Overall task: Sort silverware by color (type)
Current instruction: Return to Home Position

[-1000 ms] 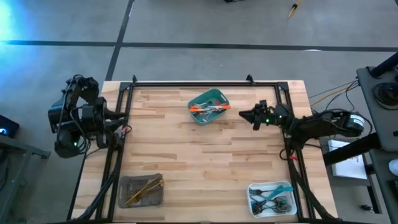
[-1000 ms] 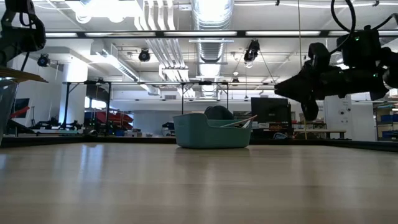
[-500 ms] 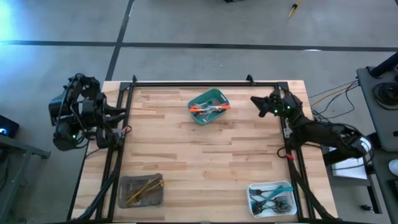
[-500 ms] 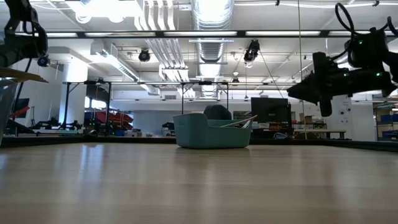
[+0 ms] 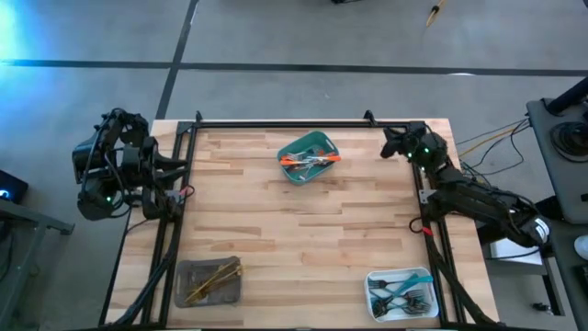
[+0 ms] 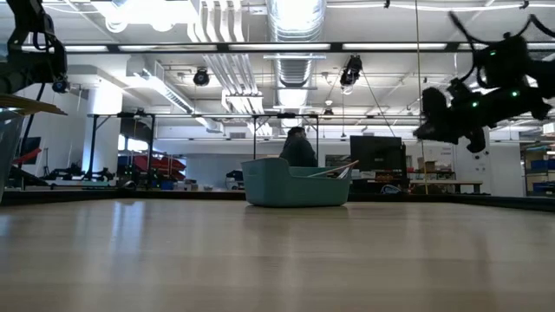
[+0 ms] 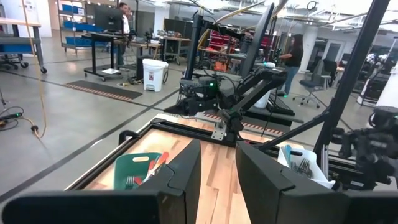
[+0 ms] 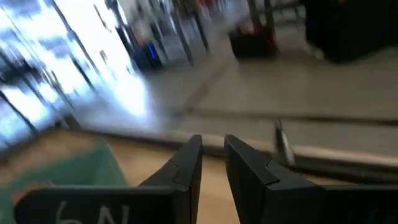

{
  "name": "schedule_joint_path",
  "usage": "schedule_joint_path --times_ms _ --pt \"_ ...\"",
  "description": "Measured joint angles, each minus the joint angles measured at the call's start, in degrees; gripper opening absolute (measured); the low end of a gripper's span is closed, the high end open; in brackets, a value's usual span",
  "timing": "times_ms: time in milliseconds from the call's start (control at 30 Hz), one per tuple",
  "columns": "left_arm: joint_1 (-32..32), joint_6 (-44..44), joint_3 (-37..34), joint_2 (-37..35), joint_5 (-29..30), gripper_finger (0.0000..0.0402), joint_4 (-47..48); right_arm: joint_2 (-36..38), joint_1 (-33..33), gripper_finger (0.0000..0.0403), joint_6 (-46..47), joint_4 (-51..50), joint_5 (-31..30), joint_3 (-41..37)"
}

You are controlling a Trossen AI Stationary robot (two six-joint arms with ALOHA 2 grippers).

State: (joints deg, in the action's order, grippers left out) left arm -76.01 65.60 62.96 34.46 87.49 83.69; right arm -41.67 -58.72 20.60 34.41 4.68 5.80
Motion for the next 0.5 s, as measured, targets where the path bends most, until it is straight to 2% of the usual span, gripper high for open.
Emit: schedule_joint_path --times_ms 133,300,400,500 --pt "0.0 0.0 0.0 0.0 0.0 0.0084 -0.7 0.1 1.9 0.0061 -8.3 -20.3 -3.3 6.4" --pt "0.0 0.0 0.0 0.0 0.1 0.0084 -0.7 -1.9 2.1 0.0061 -13.3 -40.4 -3.2 14.3" --pt "0.0 0.1 0.0 0.0 0.1 0.0084 -0.9 -3.6 2.1 0.0061 -14.0 -50.0 -2.9 18.5" --pt "0.0 1.6 0.0 0.0 0.1 0.0084 -1.2 -5.4 2.1 0.0061 -11.9 -55.0 -2.6 22.0"
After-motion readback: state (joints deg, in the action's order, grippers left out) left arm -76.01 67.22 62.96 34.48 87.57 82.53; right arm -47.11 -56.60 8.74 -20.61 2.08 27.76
